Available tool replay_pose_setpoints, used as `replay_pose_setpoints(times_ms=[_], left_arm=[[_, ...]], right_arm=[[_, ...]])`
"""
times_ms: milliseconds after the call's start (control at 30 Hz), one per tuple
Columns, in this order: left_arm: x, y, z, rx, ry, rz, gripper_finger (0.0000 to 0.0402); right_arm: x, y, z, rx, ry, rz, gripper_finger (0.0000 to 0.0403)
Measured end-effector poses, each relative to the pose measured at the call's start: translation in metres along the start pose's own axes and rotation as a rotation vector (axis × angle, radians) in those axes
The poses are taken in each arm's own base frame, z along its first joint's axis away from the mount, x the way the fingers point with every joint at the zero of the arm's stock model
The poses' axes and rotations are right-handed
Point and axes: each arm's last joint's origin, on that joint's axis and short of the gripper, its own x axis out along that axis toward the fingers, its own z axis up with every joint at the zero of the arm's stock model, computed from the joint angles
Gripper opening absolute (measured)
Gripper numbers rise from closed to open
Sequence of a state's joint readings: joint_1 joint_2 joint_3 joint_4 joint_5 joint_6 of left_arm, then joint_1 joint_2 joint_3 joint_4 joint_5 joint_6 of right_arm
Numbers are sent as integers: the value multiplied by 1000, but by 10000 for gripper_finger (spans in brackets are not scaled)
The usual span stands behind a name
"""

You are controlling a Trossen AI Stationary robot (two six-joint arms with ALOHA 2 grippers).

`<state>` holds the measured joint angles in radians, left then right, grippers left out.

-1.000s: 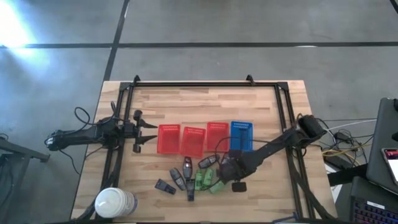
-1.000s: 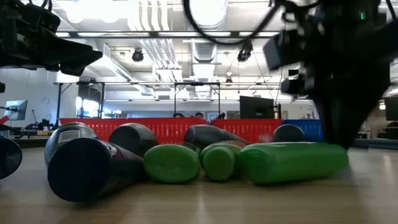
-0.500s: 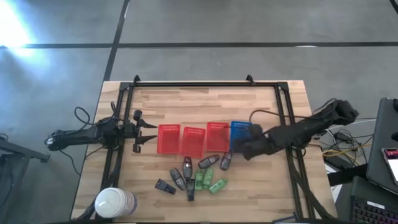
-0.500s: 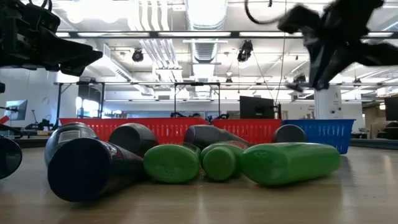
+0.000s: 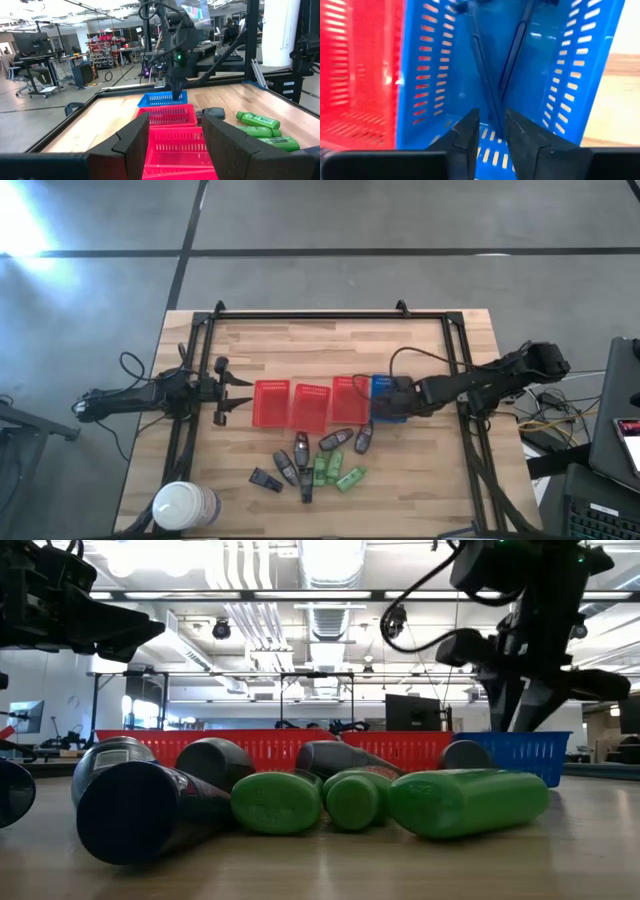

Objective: Pick & Place Travel size toiletries
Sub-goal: Put the deodorant into the right red bin

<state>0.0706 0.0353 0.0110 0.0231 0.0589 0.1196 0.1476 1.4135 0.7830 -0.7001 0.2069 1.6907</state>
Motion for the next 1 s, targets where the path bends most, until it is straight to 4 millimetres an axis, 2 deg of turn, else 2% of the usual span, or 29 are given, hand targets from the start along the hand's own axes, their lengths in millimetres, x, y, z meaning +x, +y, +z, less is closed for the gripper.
replay_pose_setpoints(times_ms=[133, 233, 400, 533, 667, 833, 1000], left_arm=[[0, 0, 0, 0, 0, 0, 188], [0, 0, 0, 0, 0, 0, 188], [0, 0, 0, 0, 0, 0, 188], [0, 0, 0, 0, 0, 0, 188], [0, 0, 0, 0, 0, 0, 188], [0, 0, 0, 0, 0, 0, 188], [0, 0, 0, 0, 0, 0, 188]], right_arm=[[-3, 6, -1, -47, -2, 14, 128], [-17, 15, -7, -211, -15, 76, 154], [-51, 40, -30, -789, -30, 236, 189], [-63, 53, -61, -1221, 61, 323, 202], [-58, 64, -87, -1491, 111, 285, 214], [-42, 81, -120, -1787, 130, 191, 243], [-27, 95, -145, -1969, 125, 180, 283]])
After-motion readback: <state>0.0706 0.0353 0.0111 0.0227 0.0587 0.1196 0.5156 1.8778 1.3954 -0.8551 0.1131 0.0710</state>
